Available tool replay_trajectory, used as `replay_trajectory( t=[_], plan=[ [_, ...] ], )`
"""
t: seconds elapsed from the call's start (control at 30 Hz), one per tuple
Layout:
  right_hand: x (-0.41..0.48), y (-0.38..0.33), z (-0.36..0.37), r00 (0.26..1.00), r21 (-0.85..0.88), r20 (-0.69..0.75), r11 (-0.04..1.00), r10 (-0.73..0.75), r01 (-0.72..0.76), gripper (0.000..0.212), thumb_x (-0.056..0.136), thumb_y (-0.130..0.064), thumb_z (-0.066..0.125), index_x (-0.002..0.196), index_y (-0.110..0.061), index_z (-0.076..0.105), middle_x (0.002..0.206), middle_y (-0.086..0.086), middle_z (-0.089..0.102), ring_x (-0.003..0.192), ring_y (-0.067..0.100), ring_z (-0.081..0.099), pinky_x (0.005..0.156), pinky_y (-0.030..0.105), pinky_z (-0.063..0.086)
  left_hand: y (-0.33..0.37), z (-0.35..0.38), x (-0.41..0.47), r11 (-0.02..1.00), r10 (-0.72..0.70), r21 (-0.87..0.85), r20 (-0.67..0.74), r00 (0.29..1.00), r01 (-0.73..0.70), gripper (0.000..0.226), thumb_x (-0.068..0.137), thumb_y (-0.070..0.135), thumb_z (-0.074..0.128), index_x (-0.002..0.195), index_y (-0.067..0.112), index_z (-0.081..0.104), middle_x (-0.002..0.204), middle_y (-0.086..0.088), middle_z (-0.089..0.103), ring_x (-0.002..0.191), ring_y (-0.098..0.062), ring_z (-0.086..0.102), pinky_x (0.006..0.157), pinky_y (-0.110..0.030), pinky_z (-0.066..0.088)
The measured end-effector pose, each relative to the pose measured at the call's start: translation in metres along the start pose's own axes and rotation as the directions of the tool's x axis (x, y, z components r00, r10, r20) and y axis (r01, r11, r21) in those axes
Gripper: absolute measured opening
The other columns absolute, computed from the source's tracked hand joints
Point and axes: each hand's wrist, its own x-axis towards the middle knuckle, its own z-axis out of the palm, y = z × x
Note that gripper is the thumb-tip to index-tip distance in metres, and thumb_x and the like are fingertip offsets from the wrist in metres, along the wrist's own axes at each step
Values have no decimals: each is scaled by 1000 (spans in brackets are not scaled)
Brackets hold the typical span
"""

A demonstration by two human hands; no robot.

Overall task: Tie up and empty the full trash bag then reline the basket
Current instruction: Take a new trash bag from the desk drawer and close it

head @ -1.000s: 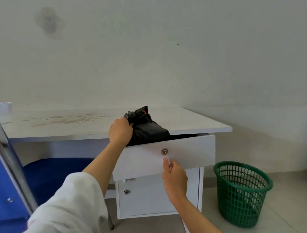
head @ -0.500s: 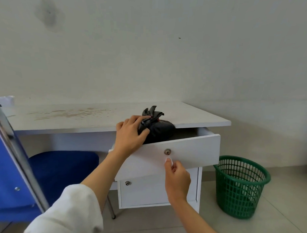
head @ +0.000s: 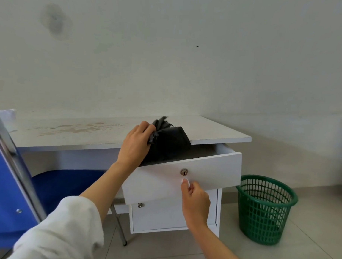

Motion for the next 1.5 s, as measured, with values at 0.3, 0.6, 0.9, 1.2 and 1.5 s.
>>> replay_trajectory(
  t=[0.3, 0.6, 0.9, 1.2, 1.5],
  plan=[
    [3, 4, 3, 1000, -45, 8, 999, -9, 9, 36, 97, -38, 41, 66, -20, 44, 55, -7, 43, 51, 6, 43, 48, 11, 28, 0, -21, 20, 927, -356, -200, -201, 913, 318, 17, 89, 1, 52, 104, 10, 51, 105, -7, 52, 79, -29, 52, 55, -38, 44],
    [0, -2, -4, 1000, -15, 24, 1000, 15, -14, 41, 97, -36, 43, 59, -21, 37, 53, -6, 38, 48, 7, 38, 44, 13, 24, 23, 3, 2, 971, -199, 168, 158, 967, 172, 35, 90, 33, 45, 118, 20, 61, 139, -8, 43, 126, -28, 40, 95, -42, 33],
    [1, 1, -3, 999, 8, 31, 1000, 17, -17, 40, 97, -37, 43, 61, -18, 39, 53, -5, 39, 48, 6, 37, 44, 14, 26, 23, 5, -4, 953, -67, 304, 213, 975, -1, 54, 59, 11, 86, 106, 12, 58, 107, -18, 62, 82, -38, 61, 61, -43, 50],
    [0, -1, -1, 1000, 6, 17, 1000, 24, -24, 38, 97, -38, 41, 68, -14, 49, 57, -3, 46, 51, 7, 44, 46, 13, 29, -6, -36, -6, 979, -202, -11, -49, 978, 202, 17, 94, 18, 52, 106, 6, 52, 96, -13, 57, 72, -32, 54, 55, -36, 39],
    [1, -5, -3, 999, -66, 15, 997, 52, -51, 38, 98, -37, 39, 74, -11, 54, 64, 0, 53, 56, 9, 48, 46, 17, 30, -4, -86, 16, 905, -414, -32, -299, 860, 424, 37, 85, -3, 52, 119, 11, 47, 119, -13, 46, 97, -33, 49, 68, -40, 45]
  ],
)
